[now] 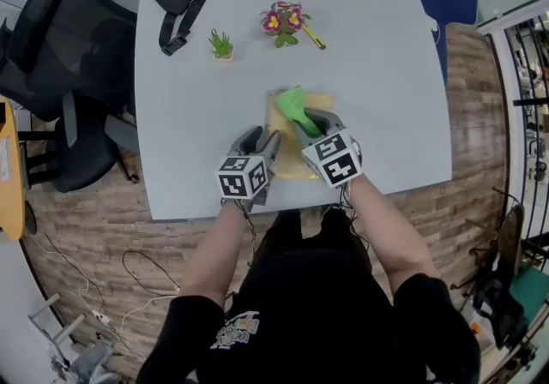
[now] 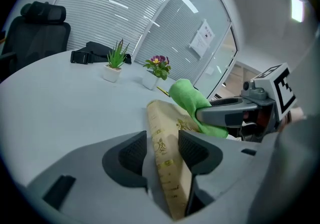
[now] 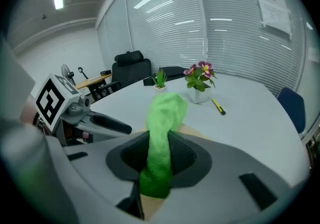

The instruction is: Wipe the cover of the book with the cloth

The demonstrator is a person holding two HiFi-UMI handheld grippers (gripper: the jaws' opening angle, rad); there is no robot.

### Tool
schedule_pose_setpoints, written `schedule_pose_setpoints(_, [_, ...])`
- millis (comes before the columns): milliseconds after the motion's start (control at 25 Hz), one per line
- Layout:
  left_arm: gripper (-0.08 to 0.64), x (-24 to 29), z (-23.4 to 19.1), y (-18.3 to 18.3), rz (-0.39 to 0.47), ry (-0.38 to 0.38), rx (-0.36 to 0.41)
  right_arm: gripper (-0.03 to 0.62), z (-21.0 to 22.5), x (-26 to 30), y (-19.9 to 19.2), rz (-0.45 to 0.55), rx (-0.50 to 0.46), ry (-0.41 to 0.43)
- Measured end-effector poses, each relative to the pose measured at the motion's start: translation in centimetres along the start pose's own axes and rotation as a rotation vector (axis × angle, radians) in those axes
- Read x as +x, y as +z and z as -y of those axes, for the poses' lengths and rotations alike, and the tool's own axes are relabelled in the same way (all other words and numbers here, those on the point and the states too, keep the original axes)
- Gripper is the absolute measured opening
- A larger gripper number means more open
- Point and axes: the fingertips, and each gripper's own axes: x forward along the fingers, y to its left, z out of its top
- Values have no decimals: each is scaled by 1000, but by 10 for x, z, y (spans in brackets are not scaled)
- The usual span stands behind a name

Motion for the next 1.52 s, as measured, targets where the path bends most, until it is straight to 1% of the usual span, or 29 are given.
schedule_pose_setpoints(120, [201, -1, 2, -2, 1, 5, -13, 104, -21, 6, -1, -25, -27, 58])
schedule_pose_setpoints(200, [198, -2, 2, -3, 1, 6, -23, 104, -29, 11, -2, -46, -45, 81])
schedule_pose_setpoints(280, [196, -2, 3, -3, 3, 5, -37, 104, -34, 15, -6, -69, -58, 92])
schedule_pose_setpoints(400, [195, -2, 2, -4, 7, 2, -49, 103, -37, 19, -11, -86, -49, 99])
schedule_pose_setpoints(600, [195, -3, 4, -4, 5, -1, -33, 103, -37, 17, -12, -83, -50, 102])
schedule_pose_setpoints(840, [195, -3, 3, -4, 5, 1, -27, 103, -23, 11, -19, -71, -59, 53])
schedule_pose_setpoints(1280, [195, -3, 3, -3, 8, 3, -16, 103, 32, -15, -42, -60, 62, -68])
schedule_pose_setpoints(1520, [195, -3, 3, -3, 9, 5, -14, 103, 52, -25, -51, -54, 105, -110])
